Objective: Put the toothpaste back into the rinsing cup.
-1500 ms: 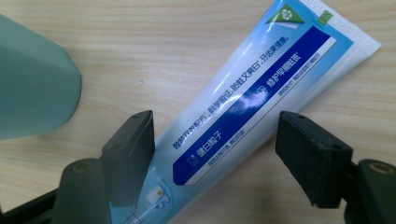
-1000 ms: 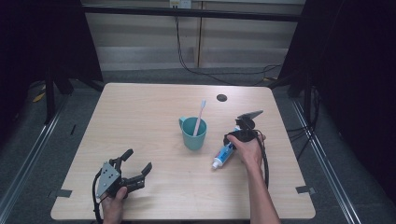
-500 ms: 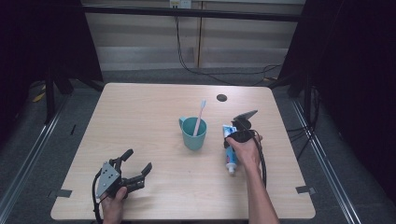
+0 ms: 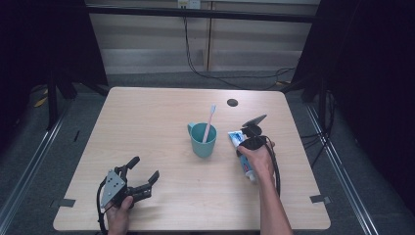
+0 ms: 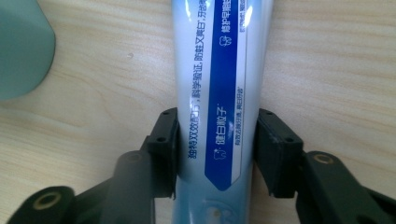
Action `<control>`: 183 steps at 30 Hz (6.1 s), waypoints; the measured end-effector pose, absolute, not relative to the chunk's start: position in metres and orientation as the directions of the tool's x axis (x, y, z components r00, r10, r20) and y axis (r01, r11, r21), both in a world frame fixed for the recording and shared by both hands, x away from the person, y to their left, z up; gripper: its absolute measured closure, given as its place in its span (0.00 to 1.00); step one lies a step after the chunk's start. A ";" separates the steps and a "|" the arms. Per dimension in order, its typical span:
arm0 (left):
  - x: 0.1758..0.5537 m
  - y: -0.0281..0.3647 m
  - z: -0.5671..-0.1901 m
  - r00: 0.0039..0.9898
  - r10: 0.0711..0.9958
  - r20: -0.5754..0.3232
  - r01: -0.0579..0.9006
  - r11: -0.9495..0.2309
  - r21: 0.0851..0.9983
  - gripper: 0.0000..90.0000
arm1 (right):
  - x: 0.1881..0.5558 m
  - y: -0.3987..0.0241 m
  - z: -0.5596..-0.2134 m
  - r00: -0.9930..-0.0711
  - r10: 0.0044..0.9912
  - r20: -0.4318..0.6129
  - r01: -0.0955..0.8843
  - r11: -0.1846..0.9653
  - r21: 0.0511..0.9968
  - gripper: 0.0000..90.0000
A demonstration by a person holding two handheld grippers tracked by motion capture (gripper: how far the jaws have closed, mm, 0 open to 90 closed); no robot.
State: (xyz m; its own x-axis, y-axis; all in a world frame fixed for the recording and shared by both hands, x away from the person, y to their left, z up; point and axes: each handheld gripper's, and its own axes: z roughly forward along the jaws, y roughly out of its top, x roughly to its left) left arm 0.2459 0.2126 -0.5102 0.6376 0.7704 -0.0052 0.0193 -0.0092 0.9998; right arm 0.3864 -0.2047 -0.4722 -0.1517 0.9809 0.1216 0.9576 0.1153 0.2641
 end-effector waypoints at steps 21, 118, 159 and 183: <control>0.246 0.213 -0.510 0.638 0.770 -0.004 0.020 -0.011 1.000 0.18 | 0.374 -0.223 -0.468 -0.167 0.956 0.240 0.929 0.071 0.362 0.81; 0.246 0.212 -0.510 0.641 0.768 -0.006 0.019 -0.009 1.000 0.17 | 0.329 -0.210 -0.355 -0.511 0.821 0.254 0.284 -0.118 0.951 0.80; 0.246 0.212 -0.510 0.643 0.765 -0.015 0.023 0.000 1.000 0.17 | 0.367 -0.161 -0.347 -0.599 0.755 0.265 0.305 -0.090 0.948 0.80; 0.246 0.213 -0.510 0.645 0.764 -0.011 0.020 -0.003 1.000 0.17 | 0.396 -0.126 -0.363 -0.637 0.725 0.260 0.338 -0.039 0.940 0.79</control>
State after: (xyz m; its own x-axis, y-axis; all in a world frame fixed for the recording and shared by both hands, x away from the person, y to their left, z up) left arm 0.2456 0.2127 -0.5104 0.6450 0.7641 -0.0110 0.0203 -0.0027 0.9998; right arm 0.3957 -0.1260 -0.3631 -0.6374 0.7255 0.2596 0.3385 -0.0391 0.9402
